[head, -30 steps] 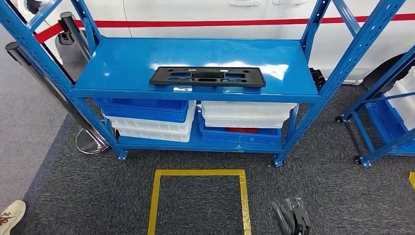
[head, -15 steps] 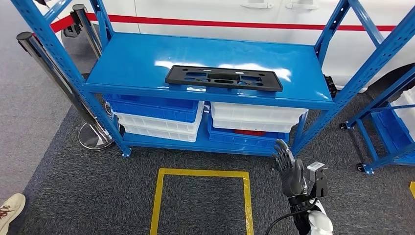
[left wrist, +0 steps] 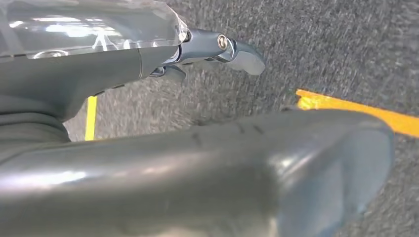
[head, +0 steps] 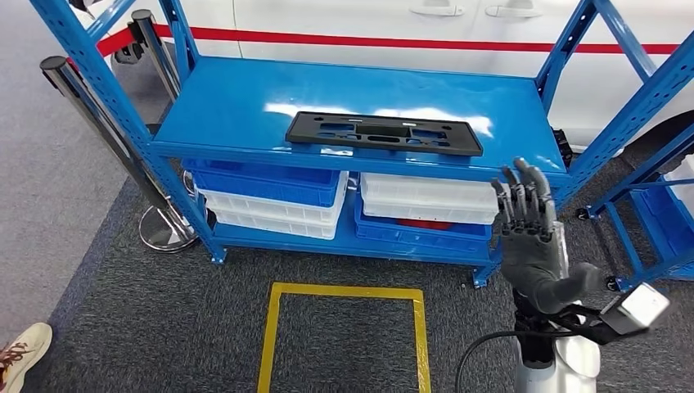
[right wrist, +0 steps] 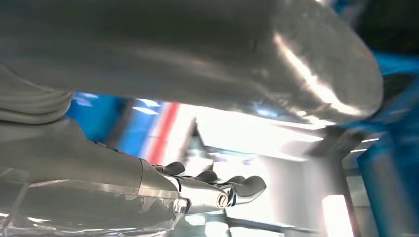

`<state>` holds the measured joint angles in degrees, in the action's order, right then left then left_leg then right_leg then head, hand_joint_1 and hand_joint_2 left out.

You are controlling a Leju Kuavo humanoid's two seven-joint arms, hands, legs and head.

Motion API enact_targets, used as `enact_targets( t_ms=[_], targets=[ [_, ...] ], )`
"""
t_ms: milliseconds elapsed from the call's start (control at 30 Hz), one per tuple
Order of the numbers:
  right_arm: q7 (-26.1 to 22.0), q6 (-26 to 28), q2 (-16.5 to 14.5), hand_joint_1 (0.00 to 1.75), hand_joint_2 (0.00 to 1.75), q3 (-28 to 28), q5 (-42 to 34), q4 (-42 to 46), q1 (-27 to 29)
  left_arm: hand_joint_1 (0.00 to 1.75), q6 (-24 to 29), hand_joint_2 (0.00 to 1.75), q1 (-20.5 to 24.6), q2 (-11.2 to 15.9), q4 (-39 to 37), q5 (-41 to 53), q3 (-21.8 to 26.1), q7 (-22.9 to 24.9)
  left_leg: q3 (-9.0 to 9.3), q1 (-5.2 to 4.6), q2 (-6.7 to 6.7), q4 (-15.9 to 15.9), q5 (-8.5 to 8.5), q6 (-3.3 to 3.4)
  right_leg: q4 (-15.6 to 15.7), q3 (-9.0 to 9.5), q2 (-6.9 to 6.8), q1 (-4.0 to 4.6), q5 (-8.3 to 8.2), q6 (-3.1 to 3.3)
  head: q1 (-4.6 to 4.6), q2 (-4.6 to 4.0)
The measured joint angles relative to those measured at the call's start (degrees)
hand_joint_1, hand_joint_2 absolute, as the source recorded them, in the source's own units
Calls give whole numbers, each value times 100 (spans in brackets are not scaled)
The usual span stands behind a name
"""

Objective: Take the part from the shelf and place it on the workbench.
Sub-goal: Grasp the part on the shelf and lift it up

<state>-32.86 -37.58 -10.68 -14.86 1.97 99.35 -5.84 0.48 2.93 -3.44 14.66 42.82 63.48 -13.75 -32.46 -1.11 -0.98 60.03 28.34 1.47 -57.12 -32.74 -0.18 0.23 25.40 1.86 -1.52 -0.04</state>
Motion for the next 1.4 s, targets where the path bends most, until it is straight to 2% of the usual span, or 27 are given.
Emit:
enact_targets(
  t_ms=[100,133,167,200,267,300,367,400,467,500,533,633,667,700,733,800,867,900,967,1033,1133,1167,1200,1233,1300,1367,1400],
  targets=[
    [-143,-110,-34,0,0,161,-152,607,-14,0,-1,0,27,-8,-19,106,158,-40,-424,96,23,924,482,-145,94,67,-36,-65,-28,-32,-19,0],
    [-187,-140,-39,0,0,212,-200,801,-13,0,-1,0,31,-10,-24,139,212,-57,-579,147,33,1222,578,-198,90,68,-43,-82,-21,-47,-18,0],
    [-231,-166,-42,0,0,259,-246,981,-12,0,0,0,32,-10,-28,171,265,-75,-650,196,44,1338,565,-252,79,70,-45,-107,-8,-73,-17,0],
    [-277,-190,-44,0,0,309,-293,1163,-12,0,1,0,33,-10,-31,201,318,-96,-625,246,57,1259,449,-311,58,72,-45,-143,11,-110,-18,0],
    [-368,-227,-45,0,0,404,-388,1507,-12,0,-2,0,40,-14,-37,264,409,-144,-314,339,79,592,68,-439,-30,73,-43,-222,76,-221,-19,0],
    [-418,-243,-45,0,0,447,-441,1687,-14,0,-5,0,49,-23,-47,295,454,-173,-159,357,69,266,-54,-464,-98,56,-39,-237,115,-286,-30,0],
    [-511,-275,-45,0,0,518,-559,2050,-18,0,-12,0,65,-41,-67,358,553,-232,-44,353,38,2,-85,-395,-178,19,-27,-233,157,-391,-43,0],
    [-559,-295,-45,0,0,540,-631,2211,-18,0,-14,0,70,-47,-76,394,601,-262,-58,334,21,9,-79,-315,-180,11,-21,-230,152,-426,-50,0],
    [-636,-389,-45,0,0,554,-783,2452,-11,0,-20,0,72,-46,-79,452,679,-315,-73,323,23,17,-88,-204,-174,16,-15,-255,165,-471,-44,0],
    [-661,-464,-45,0,0,544,-853,2538,-9,0,-25,0,75,-46,-80,475,709,-335,-71,318,26,9,-96,-163,-252,-12,-14,-264,231,-483,-42,0],
    [-677,-565,-46,0,0,522,-913,2613,-7,0,-33,0,79,-46,-80,496,732,-350,-70,312,31,1,-104,-126,-457,-101,-13,-262,364,-483,-39,0],
    [-686,-834,-74,0,0,405,-994,2727,27,0,-64,0,83,-47,-83,553,778,-367,-82,247,42,0,-106,-48,-1584,-651,-9,-205,871,-441,-36,0],
    [-686,-882,-89,0,0,368,-990,2739,46,0,-75,0,84,-46,-84,562,788,-363,-81,214,41,1,-103,-31,-1801,-770,-8,-178,902,-406,-36,0],
    [-686,-914,-104,0,0,340,-982,2747,62,0,-85,0,85,-46,-85,565,797,-357,-74,180,38,1,-100,-17,-1794,-780,-6,-144,820,-355,-36,0],
    [-686,-930,-118,0,0,323,-973,2755,70,0,-93,0,87,-46,-85,563,805,-351,-61,145,32,-1,-96,-5,-1556,-675,0,-99,644,-282,-36,0],
    [-686,-945,-144,0,0,309,-963,2782,72,0,-103,0,95,-57,-94,557,821,-341,-36,83,22,-7,-87,9,-799,-318,15,8,291,-73,-46,0],
    [-686,-957,-169,0,0,305,-955,2815,70,0,-111,0,107,-67,-111,555,828,-333,-37,72,18,-22,-89,2,-334,-113,17,83,161,75,-56,-1],
    [-686,-956,-179,0,0,303,-942,2827,71,0,-116,0,112,-71,-119,551,831,-330,-43,79,21,-33,-96,-13,-282,-100,14,98,170,99,-61,0],
    [-686,-937,-198,0,0,301,-901,2844,79,0,-132,0,123,-62,-121,542,834,-325,-28,88,29,-58,-101,-55,-167,-59,7,84,111,77,-55,0],
    [-686,-904,-218,0,0,302,-871,2853,81,0,-154,0,131,-52,-122,539,838,-324,-95,76,42,135,47,-108,-6,31,-19,24,44,38,-58,0],
    [-686,-642,-228,0,0,351,-767,2848,110,0,-200,0,128,-46,-124,482,841,-328,-561,131,53,1106,524,-199,65,75,-50,-19,32,12,-63,0],
    [-685,-448,-211,0,0,410,-696,2836,133,0,-215,0,123,-44,-124,450,841,-333,-688,159,55,1353,590,-230,59,74,-52,-27,41,-1,-63,0],
    [-685,-221,-177,0,0,498,-616,2819,160,0,-228,0,118,-39,-124,422,841,-343,-713,184,59,1386,533,-260,46,76,-52,-42,55,-21,-62,0],
    [-684,13,-124,0,0,604,-543,2796,183,0,-242,0,117,-33,-124,406,841,-355,-630,207,63,1203,377,-290,24,81,-51,-62,74,-50,-63,-1],
    [-683,427,16,0,0,840,-422,2743,210,0,-276,0,120,-19,-126,397,841,-378,-272,245,80,467,17,-337,-53,85,-48,-95,136,-132,-65,-1],
    [-682,703,157,0,0,1077,-328,2694,226,0,-299,0,125,-15,-130,395,841,-390,-52,250,69,9,-92,-278,-132,64,-43,-85,193,-214,-54,0],
    [-681,795,221,0,0,1192,-291,2670,236,0,-304,0,123,-16,-132,394,841,-392,-44,239,58,-36,-58,-220,-157,57,-39,-76,196,-254,-46,0]
  ],
)
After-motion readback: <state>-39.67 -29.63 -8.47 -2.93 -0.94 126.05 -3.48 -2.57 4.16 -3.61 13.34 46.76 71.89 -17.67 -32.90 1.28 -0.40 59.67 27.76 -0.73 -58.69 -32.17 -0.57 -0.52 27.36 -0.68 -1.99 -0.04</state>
